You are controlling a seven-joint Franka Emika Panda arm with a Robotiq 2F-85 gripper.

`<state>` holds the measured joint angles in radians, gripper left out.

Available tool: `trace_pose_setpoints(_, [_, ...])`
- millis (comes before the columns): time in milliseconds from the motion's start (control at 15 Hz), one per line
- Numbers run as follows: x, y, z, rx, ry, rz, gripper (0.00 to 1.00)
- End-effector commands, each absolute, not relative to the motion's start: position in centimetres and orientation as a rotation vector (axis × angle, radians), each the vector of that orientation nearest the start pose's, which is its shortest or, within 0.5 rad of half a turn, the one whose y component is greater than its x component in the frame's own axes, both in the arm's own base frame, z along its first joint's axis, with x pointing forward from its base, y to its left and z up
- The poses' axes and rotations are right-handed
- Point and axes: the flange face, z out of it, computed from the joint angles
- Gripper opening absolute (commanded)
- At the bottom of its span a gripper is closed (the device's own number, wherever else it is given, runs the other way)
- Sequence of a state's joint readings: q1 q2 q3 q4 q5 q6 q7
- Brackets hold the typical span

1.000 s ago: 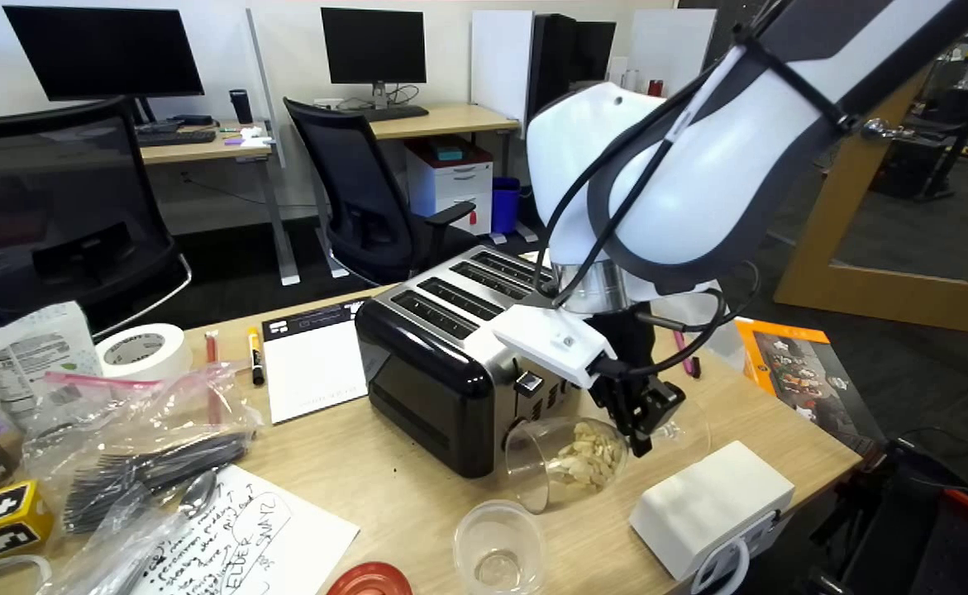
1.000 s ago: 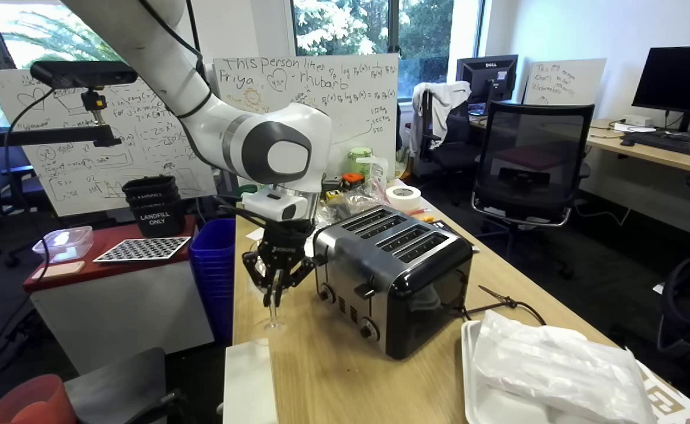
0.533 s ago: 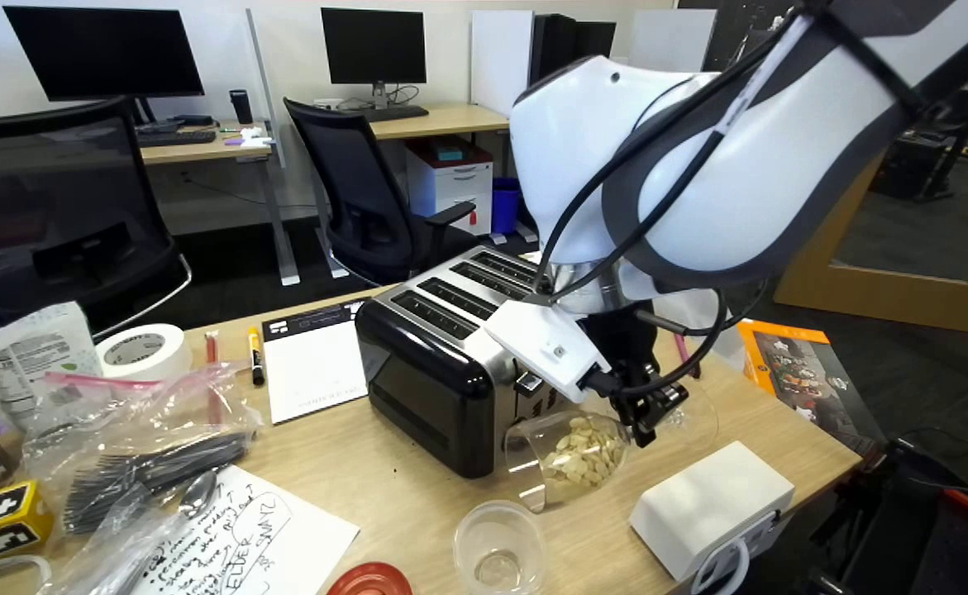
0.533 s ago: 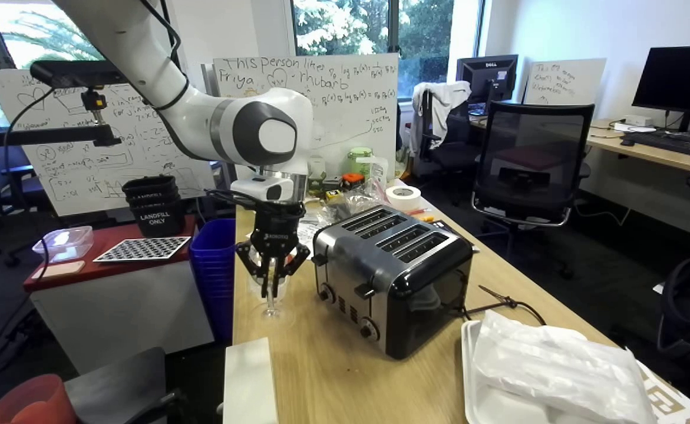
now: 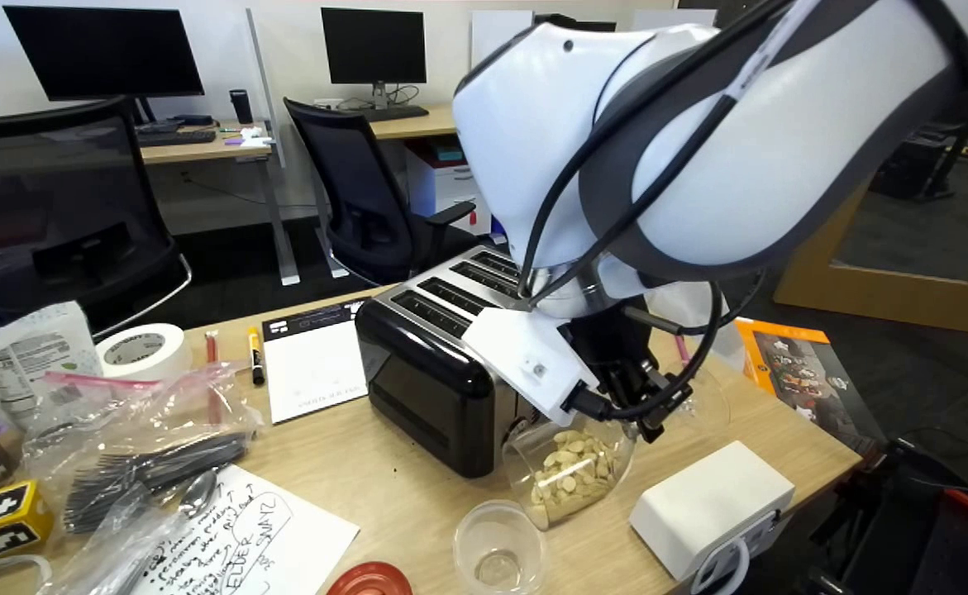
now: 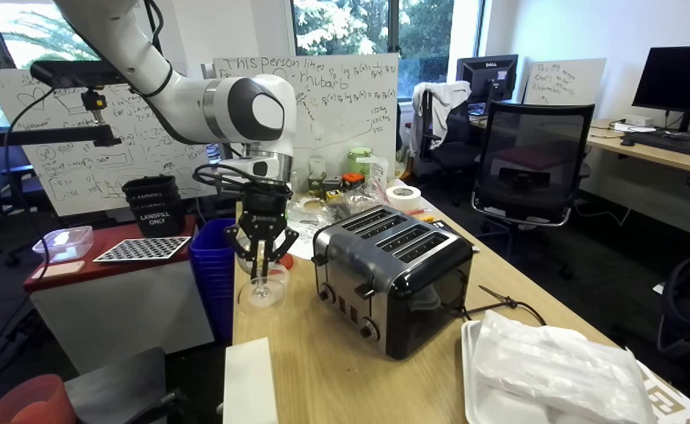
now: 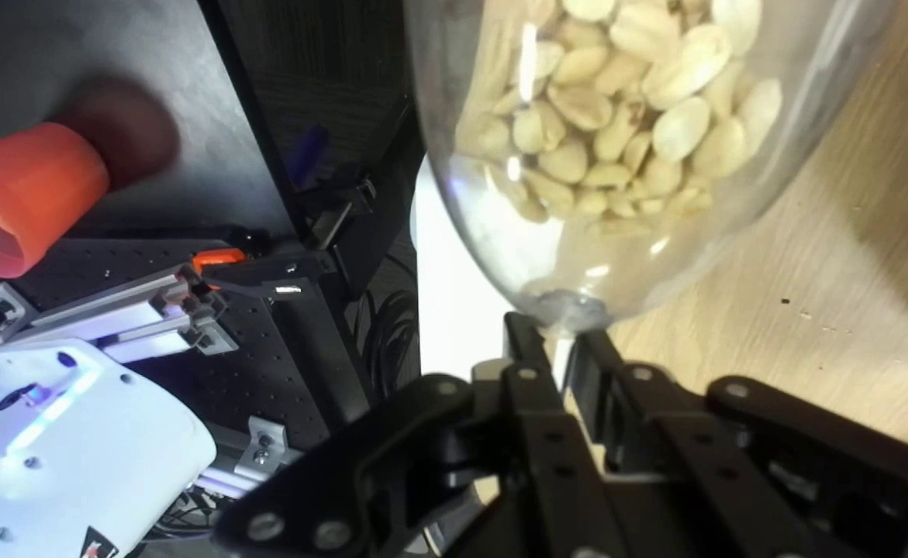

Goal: Pick up the wine glass, pour its contents in the small plastic bowl and put the wine glass back on the table

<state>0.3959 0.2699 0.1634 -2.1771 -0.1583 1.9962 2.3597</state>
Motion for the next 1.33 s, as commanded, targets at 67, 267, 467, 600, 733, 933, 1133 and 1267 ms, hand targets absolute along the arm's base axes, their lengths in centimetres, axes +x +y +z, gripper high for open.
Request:
trace_pose_setpoints(67, [44.5,26.6,24.2,-2.396,2.755,-0.141,0.04])
trace_pose_setpoints(267, [45.1,26.8,23.8,-2.405,2.776,-0.158,0.04])
trace_pose_setpoints(467, [45.6,27.5,23.2,-2.425,2.788,-0.168,0.04])
trace_pose_setpoints(600, [45.9,28.0,23.0,-2.434,2.793,-0.169,0.04])
trace_pose_setpoints(733, [46.2,28.4,22.8,-2.436,2.804,-0.178,0.04])
trace_pose_setpoints(933, [46.6,28.5,22.6,-2.432,2.830,-0.187,0.04])
trace_pose_setpoints(1133, [46.9,28.3,22.2,-2.433,2.853,-0.185,0.04])
trace_pose_setpoints(1267, [47.0,28.1,21.8,-2.435,2.868,-0.181,0.04])
